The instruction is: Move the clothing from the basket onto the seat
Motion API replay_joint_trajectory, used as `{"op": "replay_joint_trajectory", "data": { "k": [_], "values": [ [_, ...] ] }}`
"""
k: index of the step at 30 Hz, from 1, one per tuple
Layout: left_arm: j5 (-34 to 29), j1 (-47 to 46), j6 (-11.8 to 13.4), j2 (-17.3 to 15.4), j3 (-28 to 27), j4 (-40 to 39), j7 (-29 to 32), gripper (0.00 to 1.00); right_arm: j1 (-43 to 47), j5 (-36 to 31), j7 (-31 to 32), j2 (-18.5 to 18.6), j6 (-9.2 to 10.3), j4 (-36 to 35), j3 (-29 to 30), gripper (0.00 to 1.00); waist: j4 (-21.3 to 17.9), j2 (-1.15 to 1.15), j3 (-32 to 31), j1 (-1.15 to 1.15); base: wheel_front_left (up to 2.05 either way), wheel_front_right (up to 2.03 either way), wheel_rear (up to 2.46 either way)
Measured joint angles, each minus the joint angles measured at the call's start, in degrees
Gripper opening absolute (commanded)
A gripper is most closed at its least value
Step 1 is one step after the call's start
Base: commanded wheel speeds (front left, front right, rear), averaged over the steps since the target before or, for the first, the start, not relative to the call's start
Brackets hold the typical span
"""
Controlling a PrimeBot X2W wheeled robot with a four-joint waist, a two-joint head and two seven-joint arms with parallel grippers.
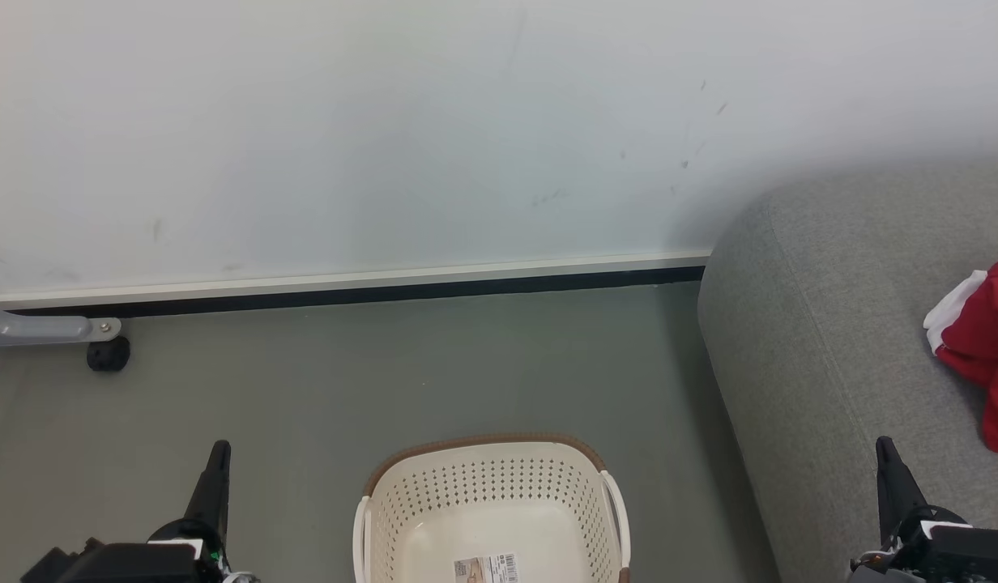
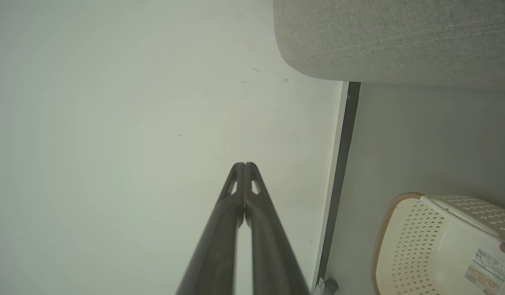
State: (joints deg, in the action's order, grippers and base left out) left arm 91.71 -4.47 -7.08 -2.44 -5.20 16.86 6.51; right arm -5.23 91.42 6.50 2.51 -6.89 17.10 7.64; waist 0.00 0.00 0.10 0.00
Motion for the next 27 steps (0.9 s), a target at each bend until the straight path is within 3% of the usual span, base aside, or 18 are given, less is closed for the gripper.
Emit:
{"op": "replay_joint_trajectory", "data": {
  "k": [27],
  "values": [
    [0.0, 0.0, 0.0, 0.0, 0.0, 0.1, 0.0, 0.0, 0.0, 0.0, 0.0, 0.0, 0.0, 0.0, 0.0, 0.0, 0.0, 0.0, 0.0, 0.0, 0.0, 0.0, 0.0]
  ]
}}
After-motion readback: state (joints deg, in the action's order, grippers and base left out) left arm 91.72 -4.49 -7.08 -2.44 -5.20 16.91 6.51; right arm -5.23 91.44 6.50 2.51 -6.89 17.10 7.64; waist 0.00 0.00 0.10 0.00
